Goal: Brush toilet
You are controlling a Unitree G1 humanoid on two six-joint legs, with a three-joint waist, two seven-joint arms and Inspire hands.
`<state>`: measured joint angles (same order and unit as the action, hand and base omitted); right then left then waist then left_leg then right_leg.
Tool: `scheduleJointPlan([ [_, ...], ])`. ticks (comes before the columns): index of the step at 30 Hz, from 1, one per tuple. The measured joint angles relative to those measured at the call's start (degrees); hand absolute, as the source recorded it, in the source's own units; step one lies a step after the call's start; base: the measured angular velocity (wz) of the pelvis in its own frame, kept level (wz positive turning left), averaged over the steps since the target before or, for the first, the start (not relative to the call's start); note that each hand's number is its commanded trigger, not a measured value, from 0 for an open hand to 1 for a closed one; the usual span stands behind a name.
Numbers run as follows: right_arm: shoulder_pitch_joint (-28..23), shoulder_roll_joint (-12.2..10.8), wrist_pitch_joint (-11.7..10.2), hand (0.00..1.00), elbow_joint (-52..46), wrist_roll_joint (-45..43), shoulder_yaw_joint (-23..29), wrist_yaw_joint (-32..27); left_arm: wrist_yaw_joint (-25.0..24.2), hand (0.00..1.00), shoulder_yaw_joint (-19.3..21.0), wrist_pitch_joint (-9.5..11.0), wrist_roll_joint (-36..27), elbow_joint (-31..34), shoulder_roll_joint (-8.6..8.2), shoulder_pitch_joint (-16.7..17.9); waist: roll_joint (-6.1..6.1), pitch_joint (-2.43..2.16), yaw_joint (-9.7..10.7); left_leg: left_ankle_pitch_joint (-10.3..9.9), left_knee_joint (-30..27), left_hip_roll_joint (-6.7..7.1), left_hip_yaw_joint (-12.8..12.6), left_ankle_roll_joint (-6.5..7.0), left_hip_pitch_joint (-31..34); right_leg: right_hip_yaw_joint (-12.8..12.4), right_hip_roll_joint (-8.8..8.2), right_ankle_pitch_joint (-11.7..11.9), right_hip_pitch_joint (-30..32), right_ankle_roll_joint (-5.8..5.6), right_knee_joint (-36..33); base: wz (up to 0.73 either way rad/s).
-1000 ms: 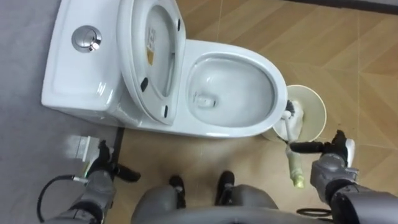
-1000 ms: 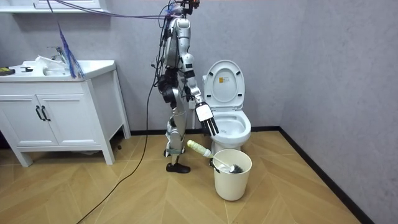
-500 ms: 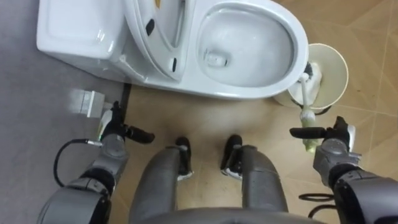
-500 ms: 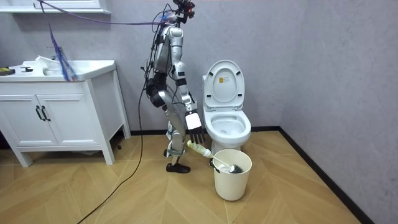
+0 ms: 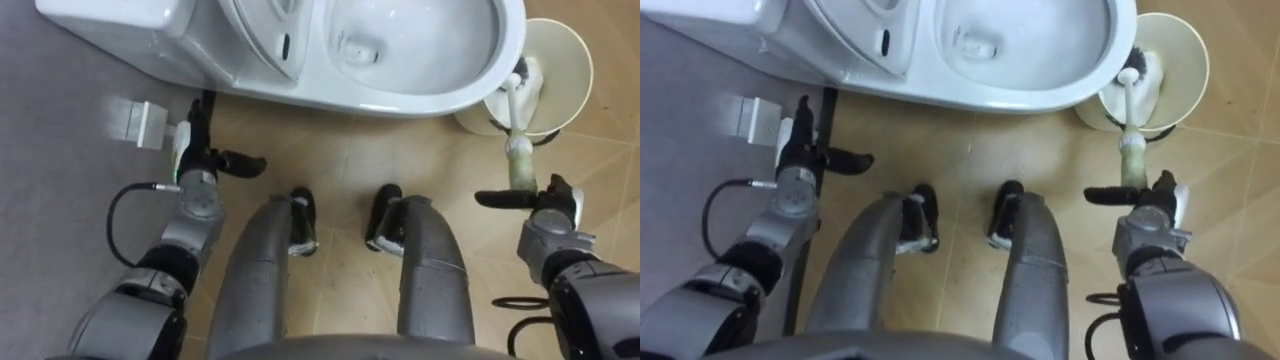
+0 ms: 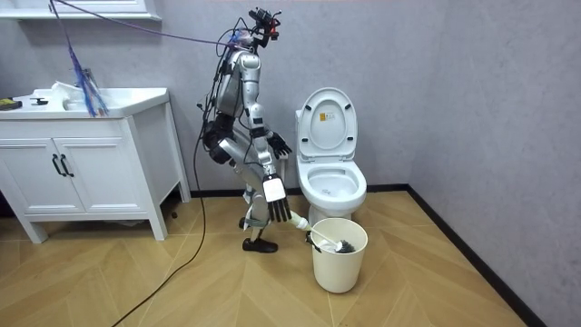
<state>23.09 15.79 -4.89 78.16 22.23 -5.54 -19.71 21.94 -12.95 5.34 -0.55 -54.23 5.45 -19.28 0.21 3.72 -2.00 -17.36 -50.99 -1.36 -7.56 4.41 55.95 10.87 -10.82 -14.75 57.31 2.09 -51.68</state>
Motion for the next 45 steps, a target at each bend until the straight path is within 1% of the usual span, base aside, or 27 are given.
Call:
scheduleJointPlan([
  [1, 0.02, 0.09, 0.03, 0.00, 0.01, 0.04, -0.01, -0.01, 0.00, 0.00, -0.45, 0.00, 0.00, 0.34, -0.01, -0.04, -0.01, 0.00, -0.03, -0.32, -0.71, -0.12, 0.10, -0.27, 0.49, 0.00, -0.02, -0.32, 0.42, 0.22, -0.70, 0.03],
  [5, 0.49, 0.28, 0.05, 0.00, -0.01, 0.07, -0.06, -0.01, -0.09, 0.00, -1.08, -0.01, 0.05, 0.47, -0.06, -0.52, 0.01, -0.01, -0.04, -0.77, -2.16, -0.44, 0.23, -0.68, 1.89, 0.13, -0.06, -0.98, 1.92, 0.84, -2.30, 0.00],
  [7, 0.63, 0.43, 0.04, 0.00, -0.13, 0.41, -0.14, -0.01, -0.13, 0.00, -1.42, -0.02, 0.04, 1.42, -0.04, -0.44, 0.01, -0.01, -0.08, -1.14, -3.30, -0.86, 0.18, -0.88, 2.93, 0.17, -0.01, -1.48, 3.04, 1.21, -3.47, 0.00],
  [12, 1.60, 0.65, 0.04, 0.00, -0.14, 1.35, -1.26, 0.01, -0.13, 0.00, -1.92, 0.01, 0.02, 2.38, -0.06, -0.72, 0.01, -0.01, -0.05, -1.45, -4.90, -1.00, 0.16, -1.30, 5.85, 0.16, 0.10, -1.89, 6.17, 2.04, -5.25, -0.01],
  [14, 1.74, 0.78, 0.03, 0.00, -0.19, 1.39, -1.20, 0.00, -0.08, 0.00, -1.94, 0.01, 0.07, 2.38, -0.05, -0.74, 0.01, -0.02, -0.01, -1.41, -4.87, -1.02, 0.17, -1.37, 6.28, 0.05, 0.23, -1.96, 6.76, 2.20, -5.41, 0.00],
  [17, 2.12, 1.62, 0.03, 0.00, -0.24, 1.28, -1.19, -0.17, -0.08, 0.00, -2.00, 0.01, 0.07, 2.36, -0.05, -0.80, 0.01, -0.01, -0.03, -1.42, -4.85, -0.97, 0.05, -1.46, 6.57, -0.16, 0.18, -2.06, 7.26, 2.36, -5.81, 0.00],
  [19, 2.68, 2.21, 0.01, 0.00, -0.22, 1.29, -1.99, -0.26, 0.01, 0.00, -3.24, 0.08, 0.07, 2.28, 0.31, -0.78, 0.01, -0.01, -0.06, -1.49, -4.86, -0.95, -0.01, -1.58, 6.49, -0.16, 0.07, -2.20, 7.30, 2.54, -6.02, 0.00],
  [22, 3.01, 2.64, -0.03, 0.00, -0.32, 1.12, -3.18, -0.27, 0.03, 0.00, -5.16, 0.34, 0.00, 1.91, 0.50, -0.38, 0.02, -0.01, -0.01, -1.53, -4.86, -0.96, 0.01, -1.65, 6.49, -0.07, -0.03, -2.28, 7.30, 2.64, -6.08, 0.00],
  [23, 3.06, 2.74, -0.06, 0.00, -0.41, 1.00, -3.35, -0.27, 0.01, 0.00, -5.54, 0.60, -0.01, 1.92, 0.51, -0.23, 0.03, -0.01, -0.01, -1.53, -4.84, -0.94, 0.01, -1.65, 6.49, -0.06, -0.08, -2.30, 7.30, 2.64, -6.08, 0.00],
  [24, 3.32, 2.82, -0.13, 0.00, -0.65, 0.89, -3.35, -0.27, 0.00, 0.00, -6.12, 1.31, -0.03, 1.92, 0.51, 0.24, 0.05, 0.00, 0.02, -1.54, -4.82, -0.93, 0.01, -1.65, 6.51, -0.01, -0.15, -2.32, 7.30, 2.65, -6.07, 0.00],
  [28, 3.83, 2.85, -0.44, 0.00, -0.70, 0.74, -3.37, -0.27, -0.08, 0.00, -6.82, 1.70, -0.11, 1.92, 0.51, 1.62, 0.14, 0.04, 0.11, -1.55, -4.81, -0.88, 0.13, -1.66, 6.66, 0.18, -0.40, -2.38, 7.29, 2.63, -6.06, 0.00],
  [31, 3.86, 2.85, -0.58, 0.00, -0.72, 0.74, -3.39, -0.27, -0.10, 0.00, -7.54, 1.90, -0.74, 1.91, 0.59, 1.81, 0.25, 0.09, 0.13, -1.55, -4.82, -0.86, 0.23, -1.68, 6.80, 0.36, -0.55, -2.39, 7.29, 2.64, -6.06, 0.00],
  [35, 3.80, 2.85, -0.82, 0.00, -0.78, 0.78, -3.40, -0.28, -0.12, 0.00, -7.62, 2.58, -1.57, 1.88, 0.62, 2.16, 0.50, 0.12, 0.36, -1.54, -4.82, -0.87, 0.23, -1.66, 6.75, 0.37, -0.67, -2.39, 7.27, 2.63, -6.12, 0.00],
  [39, 3.77, 2.84, -0.86, 0.00, -0.90, 0.81, -3.42, -0.58, -0.12, 0.00, -7.62, 2.60, -2.30, 1.89, 0.86, 3.11, 0.95, 0.11, 0.69, -1.54, -4.88, -0.93, 0.23, -1.64, 6.72, 0.42, -0.73, -2.40, 7.20, 2.63, -6.15, 0.00],
  [41, 3.27, 2.84, -0.86, 0.00, -1.90, 1.43, -4.25, -1.38, -0.12, 0.00, -7.67, 2.60, -2.29, 1.93, 0.94, 3.22, 1.17, 0.10, 0.69, -1.55, -4.89, -0.94, 0.23, -1.65, 6.68, 0.41, -0.71, -2.40, 7.15, 2.63, -6.16, 0.00],
  [43, 2.82, 2.83, -1.34, 0.00, -2.59, 2.76, -5.07, -1.48, -0.15, 0.00, -7.72, 2.60, -2.29, 1.94, 0.92, 3.35, 1.29, 0.10, 0.55, -1.56, -4.92, -0.94, 0.29, -1.67, 6.57, 0.42, -0.63, -2.40, 7.02, 2.62, -6.10, 0.00],
  [45, 2.66, 2.85, -1.39, 0.00, -2.54, 3.65, -5.55, -1.48, -0.15, 0.00, -7.71, 2.60, -2.29, 1.95, 1.02, 3.62, 1.31, 0.09, 0.22, -1.59, -4.96, -0.92, 0.40, -1.74, 6.43, 0.46, -0.25, -2.40, 6.82, 2.62, -5.97, 0.00],
])
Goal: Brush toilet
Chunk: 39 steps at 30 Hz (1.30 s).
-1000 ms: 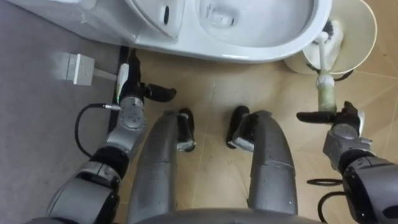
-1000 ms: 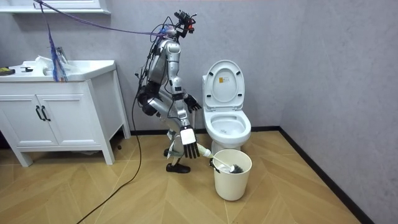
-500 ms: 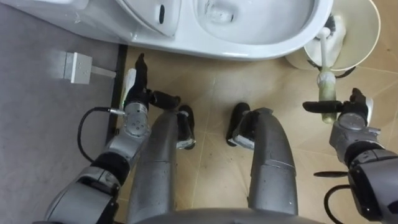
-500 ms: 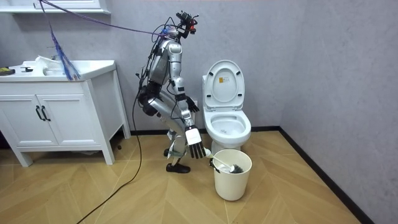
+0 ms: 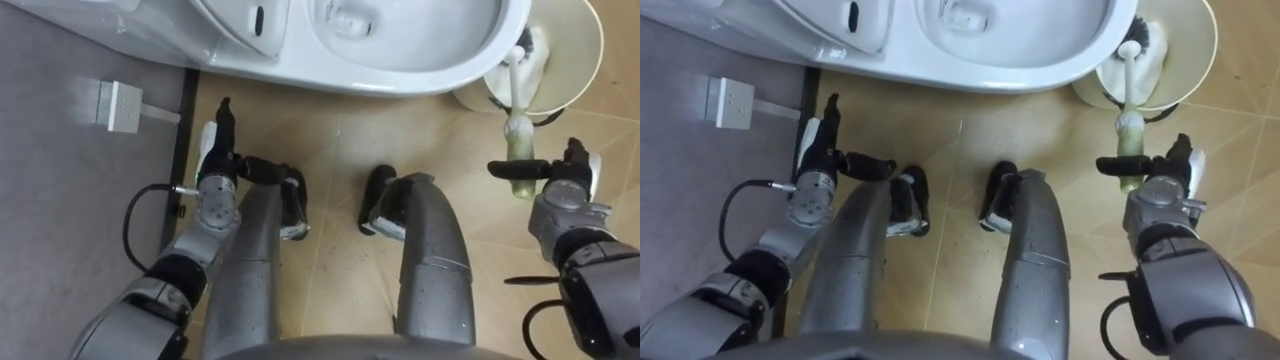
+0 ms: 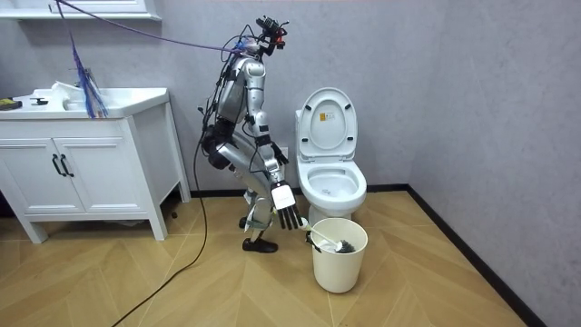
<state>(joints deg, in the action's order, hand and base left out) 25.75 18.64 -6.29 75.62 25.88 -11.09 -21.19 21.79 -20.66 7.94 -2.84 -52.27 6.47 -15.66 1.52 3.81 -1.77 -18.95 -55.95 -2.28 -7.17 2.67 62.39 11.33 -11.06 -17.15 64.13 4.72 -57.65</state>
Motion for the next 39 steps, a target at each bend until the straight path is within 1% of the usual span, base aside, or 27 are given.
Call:
scheduleJointPlan([
  [4, -0.01, 0.00, -0.13, 0.00, 0.31, 1.62, -1.77, 0.24, 0.01, 0.00, -0.09, 0.00, 0.01, 0.25, 0.06, 0.25, 0.00, 0.00, -0.16, -0.11, -0.31, 0.00, 0.14, -0.20, 0.12, 0.01, 0.00, -0.21, 0.00, -0.07, -0.23, 0.00],
  [7, 0.00, 0.00, -0.18, 0.00, 0.54, 2.21, -2.00, 0.85, -0.01, 0.00, -0.23, 0.00, 0.08, 1.60, 0.09, 0.36, -0.03, -0.01, -0.26, -0.18, -0.93, -0.02, 0.57, -0.24, 0.79, 0.05, 0.04, -0.59, 0.29, -0.23, -0.65, 0.06],
  [8, 0.05, 0.12, -0.35, 0.00, 0.55, 2.81, -1.90, 0.85, -0.01, 0.00, -0.24, 0.00, 0.14, 2.43, 0.11, 0.37, -0.06, -0.03, -0.27, -0.29, -1.60, 0.08, 0.77, -0.24, 1.47, 0.07, -0.20, -0.87, 0.90, -0.24, -1.44, 0.16],
  [9, 0.16, 0.26, -0.43, 0.00, 0.53, 3.31, -1.68, 0.85, 0.00, 0.00, -0.31, 0.01, 0.21, 3.08, 0.14, 0.45, -0.06, -0.03, -0.24, -0.36, -2.22, 0.19, 0.82, -0.18, 2.31, 0.15, -0.79, -1.24, 1.82, -0.15, -2.45, 0.17],
  [10, 0.22, 0.38, -0.44, 0.00, 0.53, 3.39, -1.64, 0.88, 0.01, 0.00, -0.33, 0.00, 0.31, 3.31, 0.13, 0.29, -0.06, -0.03, -0.28, -0.41, -2.63, 0.26, 0.81, -0.12, 2.79, 0.09, -0.90, -1.39, 2.33, -0.15, -2.94, 0.11],
  [13, 0.97, 0.67, -0.42, 0.00, 0.47, 2.73, -1.26, 1.40, 0.09, 0.00, -0.24, -0.01, 0.33, 3.58, 0.55, -0.19, -0.17, -0.07, -1.12, -1.22, -5.25, 0.13, 0.81, 0.03, 5.00, 0.05, -1.30, -1.90, 4.62, 0.39, -5.39, -0.03],
  [15, 1.74, 1.76, -0.27, 0.00, 0.38, 1.95, -1.09, 1.41, 0.12, 0.00, -0.25, -0.22, 0.29, 4.01, 0.75, -0.83, -0.17, -0.07, -1.36, -1.63, -7.08, 0.34, 0.75, 0.03, 7.00, -0.08, -2.08, -2.73, 6.82, 0.71, -7.75, 0.09],
  [17, 2.63, 2.34, -0.02, 0.00, 0.34, 1.35, -1.01, 1.42, 0.11, 0.00, -0.24, -0.50, 0.19, 5.17, 1.13, -0.64, -0.17, -0.07, -1.67, -1.93, -8.28, 0.47, 0.78, -0.15, 8.37, -0.25, -2.03, -3.19, 8.10, 0.79, -9.05, 0.11],
  [18, 3.19, 2.64, 0.04, 0.00, 0.11, 1.29, -1.02, 1.42, 0.09, 0.00, -0.34, -0.64, 0.06, 5.71, 1.30, -0.49, -0.17, -0.07, -1.75, -2.11, -9.02, 0.75, 0.87, -0.24, 9.00, -0.37, -2.10, -3.56, 8.81, 0.92, -9.98, 0.10],
  [21, 4.63, 2.78, 0.15, 0.00, -0.10, 1.48, -1.13, 1.44, -0.04, 0.00, -1.36, -1.62, -0.01, 5.82, 1.30, -0.43, -0.15, -0.06, -1.73, -2.74, -10.89, 1.10, 0.89, -0.45, 9.79, -0.86, -2.86, -4.76, 9.88, 1.06, -12.50, 0.10],
  [23, 5.27, 2.86, 0.13, 0.00, -0.68, 2.33, -1.19, 1.52, -0.08, 0.00, -2.19, -1.67, -0.92, 5.82, 1.33, -0.56, -0.14, -0.05, -1.71, -2.89, -11.78, 1.11, 0.95, -0.59, 10.43, -1.06, -2.91, -5.20, 10.63, 1.18, -13.59, 0.07],
  [26, 6.38, 3.01, 0.13, 0.00, -0.75, 4.65, -2.16, 2.19, -0.32, 0.00, -2.75, -1.74, -2.54, 6.27, 1.39, -0.56, -0.08, -0.02, -1.66, -3.26, -13.40, 1.00, 1.23, -1.08, 12.01, -1.10, -3.01, -5.68, 12.23, 1.75, -15.26, 0.02],
  [27, 6.35, 3.05, 0.15, 0.05, -0.74, 5.91, -2.64, 2.65, -0.55, 0.00, -2.81, -1.78, -3.20, 6.41, 1.41, -0.56, -0.02, 0.02, -1.57, -3.43, -14.03, 0.94, 1.30, -1.23, 12.45, -1.08, -3.08, -6.00, 12.66, 1.94, -15.97, 0.00],
  [28, 6.27, 3.05, 0.16, 1.00, -0.76, 7.06, -2.90, 2.69, -0.78, 0.00, -2.82, -2.03, -3.36, 6.99, 1.50, -0.45, -0.02, 0.02, -1.52, -3.68, -14.75, 0.87, 1.54, -1.47, 12.94, -1.02, -3.08, -6.29, 13.06, 2.18, -16.61, 0.00],
  [32, 6.51, 3.11, 0.22, 1.00, -0.79, 9.76, -3.58, 3.08, -0.93, 0.00, -3.38, -2.25, -3.94, 7.93, 1.79, -0.77, 0.10, 0.09, -1.43, -4.40, -16.77, 0.53, 1.89, -1.84, 13.96, -0.94, -2.95, -7.14, 14.04, 2.64, -18.45, 0.00],
  [35, 6.54, 3.18, 0.20, 1.00, -0.82, 10.44, -3.58, 3.73, -0.97, 0.00, -3.94, -2.25, -4.29, 8.00, 1.85, -1.00, 0.10, 0.12, -1.13, -4.84, -17.85, 0.42, 2.62, -2.19, 14.49, -0.40, -2.92, -7.68, 14.11, 2.99, -19.25, 0.00],
  [37, 6.48, 3.33, 0.05, 1.00, -0.76, 12.05, -3.57, 3.92, -1.01, 0.00, -4.42, -2.25, -4.45, 8.02, 1.97, -0.94, 0.11, 0.12, -1.10, -4.96, -17.98, 0.22, 2.81, -2.14, 14.71, -0.08, -2.79, -7.78, 14.11, 3.08, -19.25, 0.00],
  [39, 5.40, 3.58, 0.02, 1.00, -0.75, 13.45, -4.03, 5.56, -1.03, 0.00, -4.41, -2.25, -4.45, 8.28, 2.15, -0.68, 0.11, 0.12, -0.82, -5.05, -17.94, 0.10, 2.76, -2.26, 14.72, 0.04, -2.77, -7.88, 14.08, 3.17, -19.18, 0.00],
])
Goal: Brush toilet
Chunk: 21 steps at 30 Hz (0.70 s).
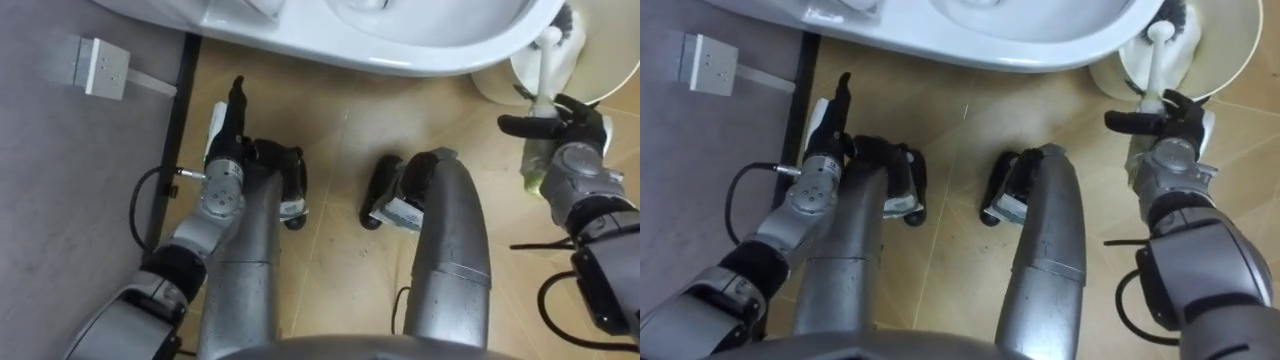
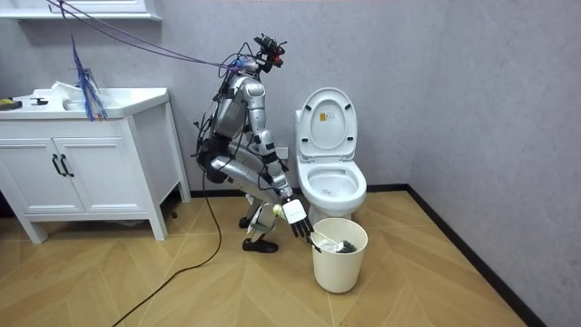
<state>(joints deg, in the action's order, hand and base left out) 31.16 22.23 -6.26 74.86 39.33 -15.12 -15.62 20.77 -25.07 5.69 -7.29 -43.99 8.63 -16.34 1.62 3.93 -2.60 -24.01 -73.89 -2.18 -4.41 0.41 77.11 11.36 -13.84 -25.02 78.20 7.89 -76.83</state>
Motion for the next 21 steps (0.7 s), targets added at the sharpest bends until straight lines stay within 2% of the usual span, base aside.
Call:
scheduleJointPlan([
  [7, -4.00, 0.14, -0.07, 1.00, 0.81, 3.85, 0.04, 4.55, -1.41, 0.00, 0.09, -0.01, 0.18, -0.02, 1.59, 1.21, 0.04, -0.02, 1.35, -0.90, 0.25, -0.09, -0.10, 0.03, -1.77, 0.50, -0.10, -0.25, -2.15, -0.04, 0.71, -0.02],
  [14, -4.28, 0.08, 0.67, 1.00, 0.97, 4.14, 0.08, 6.46, -2.80, 0.00, 0.10, -0.02, 0.15, 0.16, 1.68, 1.45, 0.03, -0.03, 2.03, -1.33, 0.30, -0.17, 0.01, 0.55, -2.96, 0.82, -0.06, -0.22, -3.75, -0.61, 1.41, -0.01],
  [19, -4.89, -0.62, 1.39, 1.00, 1.38, 4.14, 0.06, 7.00, -2.87, 0.00, 0.12, -0.01, 0.09, 0.17, 1.63, 2.08, -0.01, -0.05, 1.36, -1.31, 1.88, -0.39, 0.37, 0.59, -5.32, 1.49, 0.38, 0.29, -6.52, -0.99, 3.69, -0.05],
  [21, -5.42, -0.90, 1.41, 1.00, 1.77, 3.85, 0.00, 7.07, -2.85, 0.00, 0.30, -0.01, 0.05, 0.09, 1.68, 2.84, -0.02, -0.06, 0.48, -1.11, 3.78, -1.05, -0.22, 0.92, -7.63, 1.51, 1.01, 0.96, -8.62, -1.19, 5.94, -0.16],
])
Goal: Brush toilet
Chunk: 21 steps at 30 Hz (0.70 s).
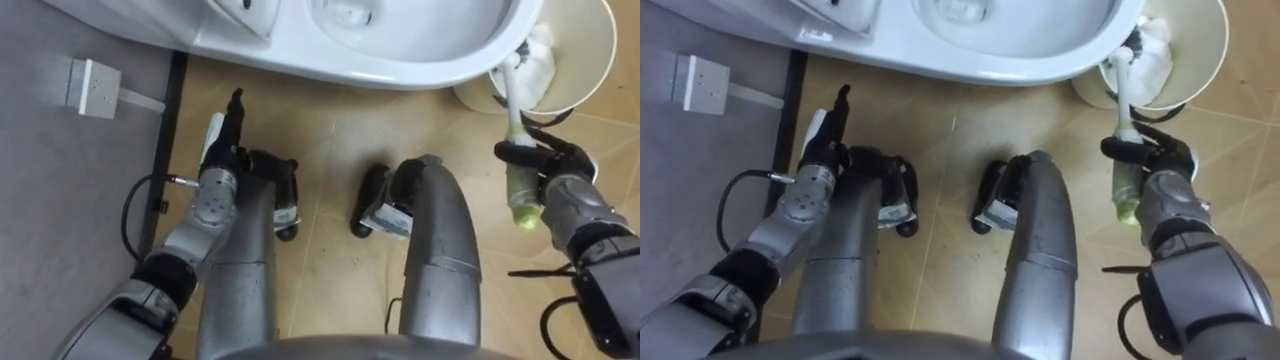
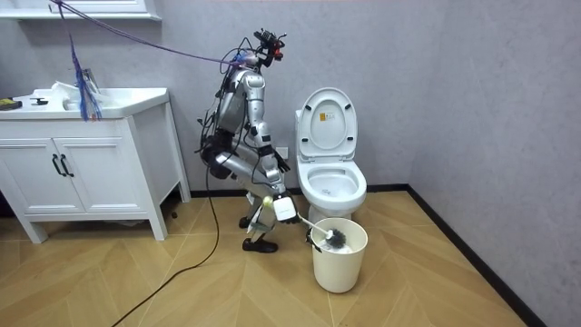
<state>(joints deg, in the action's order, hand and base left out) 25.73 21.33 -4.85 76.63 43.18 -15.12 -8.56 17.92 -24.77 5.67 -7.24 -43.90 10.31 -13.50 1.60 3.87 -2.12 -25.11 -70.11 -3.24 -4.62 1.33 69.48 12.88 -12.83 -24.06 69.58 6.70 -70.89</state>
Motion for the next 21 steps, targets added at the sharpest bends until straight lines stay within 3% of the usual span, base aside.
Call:
scheduleJointPlan([
  [12, -0.10, -1.69, 2.67, 1.00, 1.82, -0.08, 0.15, -0.09, 0.10, 0.00, 0.99, -0.02, 0.42, -2.10, -0.68, 1.73, 0.05, -0.12, -0.13, 2.39, 12.69, 0.08, -1.08, 0.17, -13.39, 0.27, 2.15, 2.92, -12.97, -1.87, 12.64, -0.04],
  [17, -0.39, -1.75, 3.16, 1.00, 2.22, 4.28, 2.13, -0.01, 0.23, 0.00, 1.07, -0.34, 0.62, -3.49, -0.67, 2.87, -0.01, -0.22, -0.08, 3.24, 17.81, 0.76, -1.09, 0.39, -20.10, 0.78, 2.33, 3.57, -19.67, -2.86, 17.44, 0.04],
  [21, -2.31, -1.77, 3.32, 1.00, 1.93, 7.98, 4.01, 0.00, 0.34, 0.00, 2.37, -0.34, 2.47, -5.19, -0.37, 4.23, 0.00, -0.39, -1.34, 4.07, 22.70, 0.80, -1.10, 0.47, -26.18, 1.44, 3.04, 4.79, -26.02, -3.63, 22.90, 0.00],
])
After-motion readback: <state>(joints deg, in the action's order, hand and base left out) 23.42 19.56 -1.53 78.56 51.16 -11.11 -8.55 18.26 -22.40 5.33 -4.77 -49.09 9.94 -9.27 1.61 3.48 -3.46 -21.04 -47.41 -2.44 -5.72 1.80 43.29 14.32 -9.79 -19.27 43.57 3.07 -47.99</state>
